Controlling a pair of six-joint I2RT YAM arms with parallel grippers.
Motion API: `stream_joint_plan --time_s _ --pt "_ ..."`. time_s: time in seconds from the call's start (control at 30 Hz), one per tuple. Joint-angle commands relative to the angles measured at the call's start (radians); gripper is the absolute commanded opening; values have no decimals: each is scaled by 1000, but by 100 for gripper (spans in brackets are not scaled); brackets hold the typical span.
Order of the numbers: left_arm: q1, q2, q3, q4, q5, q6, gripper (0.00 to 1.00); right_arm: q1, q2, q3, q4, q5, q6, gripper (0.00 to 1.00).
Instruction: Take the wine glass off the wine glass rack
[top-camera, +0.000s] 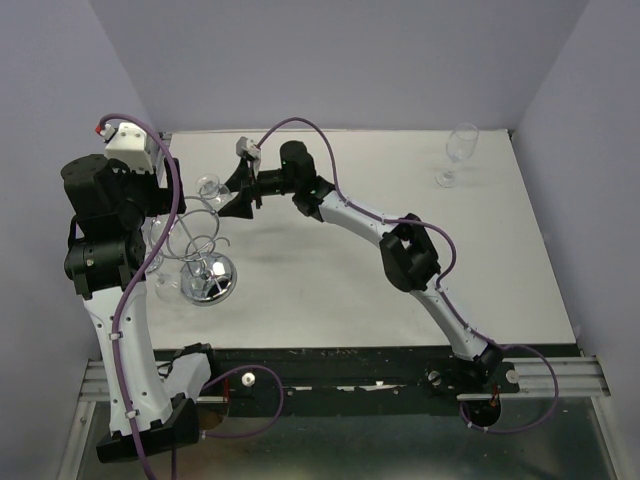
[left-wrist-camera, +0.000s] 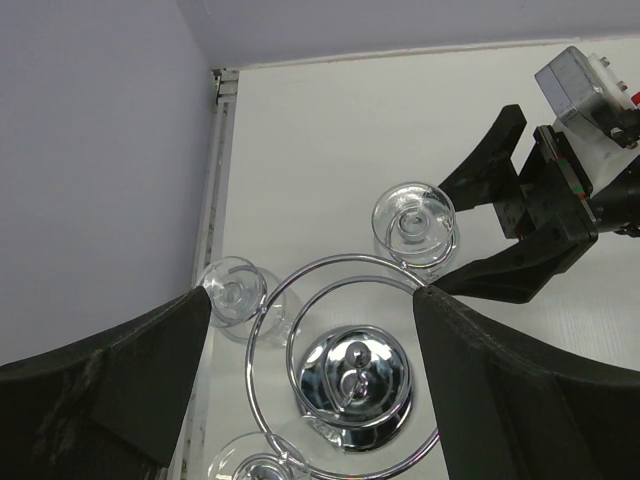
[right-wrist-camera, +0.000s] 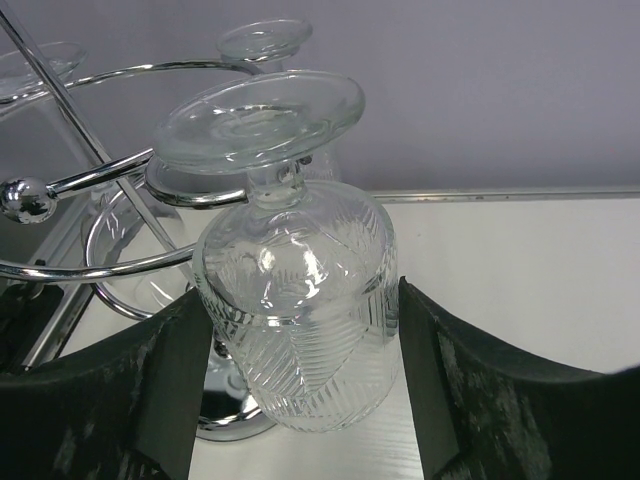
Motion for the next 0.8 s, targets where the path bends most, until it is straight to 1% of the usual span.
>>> stream_joint_plan --time_s 0.0,0.03,0.07,0.2,0.37,0.53,0.77 --pt "11 -3 -2 5 34 -10 99 -9 -53 -20 112 53 16 13" --pt "11 -5 -3 5 34 -10 99 -9 -59 -29 122 62 17 6" --pt "13 -3 -2 5 35 -12 99 -10 -66 -40 133 78 17 1" --pt "13 -3 -3 -1 38 -10 99 -18 -94 -96 223 115 28 1" --pt "13 0 -2 -11 38 -2 99 -19 -165 -259 391 197 -18 1" --pt "13 9 1 -5 51 -7 99 -19 -185 -305 397 285 -65 1" --pt "13 14 5 -7 54 -8 99 -19 -185 -316 392 346 -47 1"
